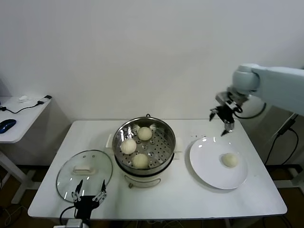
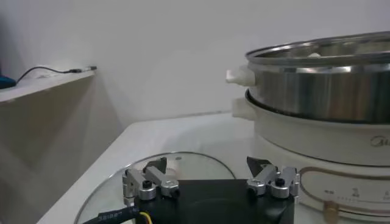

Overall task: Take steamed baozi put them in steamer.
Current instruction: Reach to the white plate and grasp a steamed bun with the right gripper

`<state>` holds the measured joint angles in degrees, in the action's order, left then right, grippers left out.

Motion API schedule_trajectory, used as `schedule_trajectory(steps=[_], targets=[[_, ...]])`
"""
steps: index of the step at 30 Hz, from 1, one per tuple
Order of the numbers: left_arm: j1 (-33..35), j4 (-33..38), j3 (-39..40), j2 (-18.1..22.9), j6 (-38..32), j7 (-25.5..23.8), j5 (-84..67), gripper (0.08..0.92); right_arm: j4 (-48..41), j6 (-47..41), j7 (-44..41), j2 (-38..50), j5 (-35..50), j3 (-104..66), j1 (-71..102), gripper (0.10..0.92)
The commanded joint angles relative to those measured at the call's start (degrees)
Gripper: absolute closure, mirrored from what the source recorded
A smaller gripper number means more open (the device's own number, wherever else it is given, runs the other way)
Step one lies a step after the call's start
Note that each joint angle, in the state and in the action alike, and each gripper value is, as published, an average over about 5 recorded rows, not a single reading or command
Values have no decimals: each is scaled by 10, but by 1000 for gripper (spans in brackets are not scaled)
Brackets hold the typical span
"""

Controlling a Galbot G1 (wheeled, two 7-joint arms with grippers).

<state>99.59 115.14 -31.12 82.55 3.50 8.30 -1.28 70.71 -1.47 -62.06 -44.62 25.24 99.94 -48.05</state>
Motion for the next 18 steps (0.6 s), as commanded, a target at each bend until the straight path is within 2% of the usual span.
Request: schedule_trajectory(steps=[1,8,18], targets=[[3,0,-1,3,0,0,2,177,-70,-74,27,113,-93,-143,227,203],[9,0,-2,11,0,0,10,177,-123,-89,50,76,-125,-220,328,203],[15,-1,-4,16,-1,1,15,177,-156,-100,73,31,-141,-266,375,203]])
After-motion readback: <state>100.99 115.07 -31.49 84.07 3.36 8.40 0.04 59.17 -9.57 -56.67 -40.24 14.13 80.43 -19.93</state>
